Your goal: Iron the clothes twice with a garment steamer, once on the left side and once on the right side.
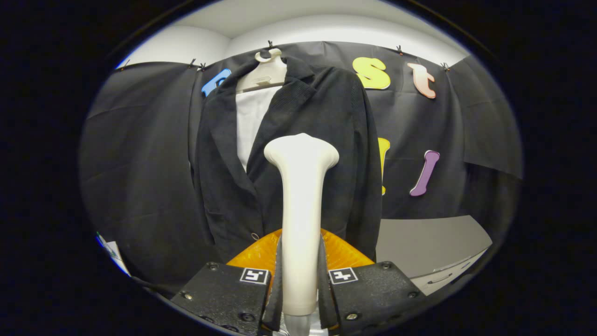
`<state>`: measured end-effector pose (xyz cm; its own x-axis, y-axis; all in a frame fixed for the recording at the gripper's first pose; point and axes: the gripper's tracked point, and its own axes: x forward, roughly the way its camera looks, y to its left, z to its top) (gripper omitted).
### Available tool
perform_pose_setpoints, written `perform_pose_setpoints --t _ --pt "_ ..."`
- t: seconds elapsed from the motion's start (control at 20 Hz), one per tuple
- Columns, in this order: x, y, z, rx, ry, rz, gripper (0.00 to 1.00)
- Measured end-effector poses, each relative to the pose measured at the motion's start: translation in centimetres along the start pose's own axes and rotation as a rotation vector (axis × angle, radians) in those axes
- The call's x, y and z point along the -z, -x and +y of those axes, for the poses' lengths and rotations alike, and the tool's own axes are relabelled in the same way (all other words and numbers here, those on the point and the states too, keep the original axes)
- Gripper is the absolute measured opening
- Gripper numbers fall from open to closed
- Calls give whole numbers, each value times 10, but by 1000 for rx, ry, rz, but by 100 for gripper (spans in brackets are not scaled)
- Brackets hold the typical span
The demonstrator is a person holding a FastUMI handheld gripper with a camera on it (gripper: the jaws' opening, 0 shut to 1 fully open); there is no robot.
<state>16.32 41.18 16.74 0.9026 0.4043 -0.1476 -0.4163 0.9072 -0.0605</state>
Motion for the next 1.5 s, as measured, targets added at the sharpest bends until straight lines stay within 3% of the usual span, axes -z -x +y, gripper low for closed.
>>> perform_pose_setpoints --t 1.5 --pt "174 13 0 -14 23 301 34"
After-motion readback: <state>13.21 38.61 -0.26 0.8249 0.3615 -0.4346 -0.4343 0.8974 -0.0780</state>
